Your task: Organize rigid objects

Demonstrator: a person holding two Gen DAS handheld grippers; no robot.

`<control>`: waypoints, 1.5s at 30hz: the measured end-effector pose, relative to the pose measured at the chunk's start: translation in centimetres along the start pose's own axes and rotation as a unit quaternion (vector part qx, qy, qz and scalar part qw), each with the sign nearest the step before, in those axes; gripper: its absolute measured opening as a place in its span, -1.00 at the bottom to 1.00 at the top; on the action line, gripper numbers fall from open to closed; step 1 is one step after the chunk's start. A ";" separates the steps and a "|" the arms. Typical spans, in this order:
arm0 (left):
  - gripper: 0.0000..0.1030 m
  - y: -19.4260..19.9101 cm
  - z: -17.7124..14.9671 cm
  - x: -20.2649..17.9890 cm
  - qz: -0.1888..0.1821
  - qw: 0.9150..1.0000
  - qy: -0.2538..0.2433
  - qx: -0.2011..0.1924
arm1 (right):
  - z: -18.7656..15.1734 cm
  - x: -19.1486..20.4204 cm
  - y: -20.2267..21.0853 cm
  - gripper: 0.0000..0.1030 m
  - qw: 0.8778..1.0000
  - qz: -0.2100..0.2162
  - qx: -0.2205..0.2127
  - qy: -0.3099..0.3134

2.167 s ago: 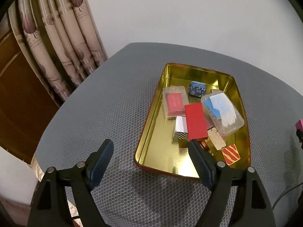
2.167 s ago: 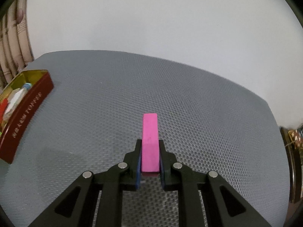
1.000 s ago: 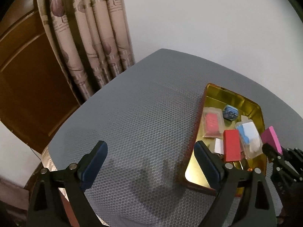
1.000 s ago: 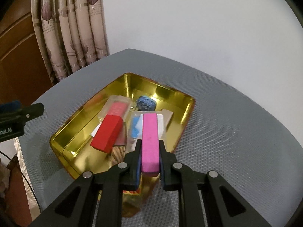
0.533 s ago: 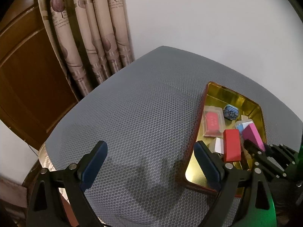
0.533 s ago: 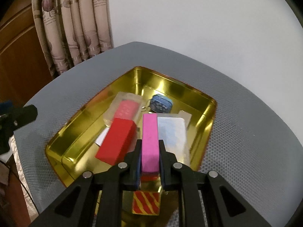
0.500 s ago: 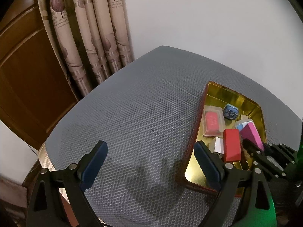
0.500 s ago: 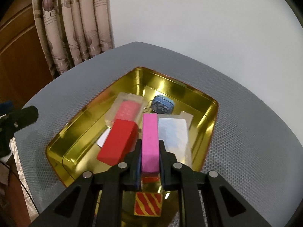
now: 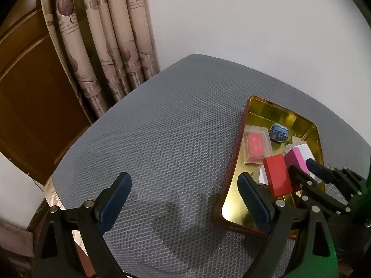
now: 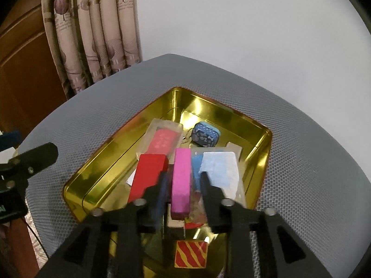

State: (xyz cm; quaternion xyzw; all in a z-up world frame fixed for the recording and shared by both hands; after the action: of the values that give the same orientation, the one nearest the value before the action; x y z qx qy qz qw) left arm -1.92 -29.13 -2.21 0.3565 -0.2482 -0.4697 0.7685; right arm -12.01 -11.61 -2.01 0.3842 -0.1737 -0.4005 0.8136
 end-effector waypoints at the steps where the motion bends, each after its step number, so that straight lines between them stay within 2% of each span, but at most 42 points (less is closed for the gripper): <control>1: 0.77 0.0 0.0 -0.1 0.000 1.000 0.000 -0.001 | 0.1 -0.1 0.2 -0.25 1.000 -0.003 -0.003 -0.001; 7: 0.76 0.0 -0.1 -0.5 0.001 1.000 -0.004 -0.001 | -0.1 -0.2 1.4 -0.05 1.000 -0.020 -0.007 -0.007; 11: 0.77 0.0 -0.1 -0.7 -0.002 1.000 -0.004 0.001 | -0.4 -0.4 2.9 0.07 0.999 -0.049 -0.014 -0.003; 13: 0.77 0.0 -0.1 -1.1 -0.008 1.000 -0.007 0.004 | -0.6 -0.6 3.7 0.26 0.998 -0.060 -0.021 -0.011; 14: 0.77 0.1 -0.1 -1.2 -0.010 1.000 -0.008 0.005 | -0.8 -0.8 4.3 0.27 0.998 -0.061 -0.024 -0.021; 22: 0.77 0.3 -0.7 -2.8 -0.027 0.999 -0.030 0.009 | -2.7 -2.2 6.0 0.29 0.994 -0.074 -0.002 -0.075; 27: 0.78 0.6 -1.2 -3.6 -0.025 0.998 -0.052 0.003 | -3.4 -2.6 6.7 0.29 0.993 -0.084 0.007 -0.081; 45: 0.81 1.0 -1.6 -4.3 -0.036 0.997 -0.067 0.000 | -4.1 -1.7 7.7 0.29 0.995 -0.055 0.016 -0.085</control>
State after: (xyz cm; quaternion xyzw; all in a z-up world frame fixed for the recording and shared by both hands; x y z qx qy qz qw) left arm -2.08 -24.42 -2.62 0.3332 -0.2863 -0.5201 0.7325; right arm -6.67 -5.35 1.27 0.3711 -0.2269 -0.4732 0.7661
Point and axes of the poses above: each gripper's, at about its wrist camera, not at the fingertips, and y roughly against the way its jaws point, x to its left, z to its top, the point moved 4 cm from there along -y, roughly the way its jaws point, and after that the axes turned 1 degree about -x, right-handed, at the moved point
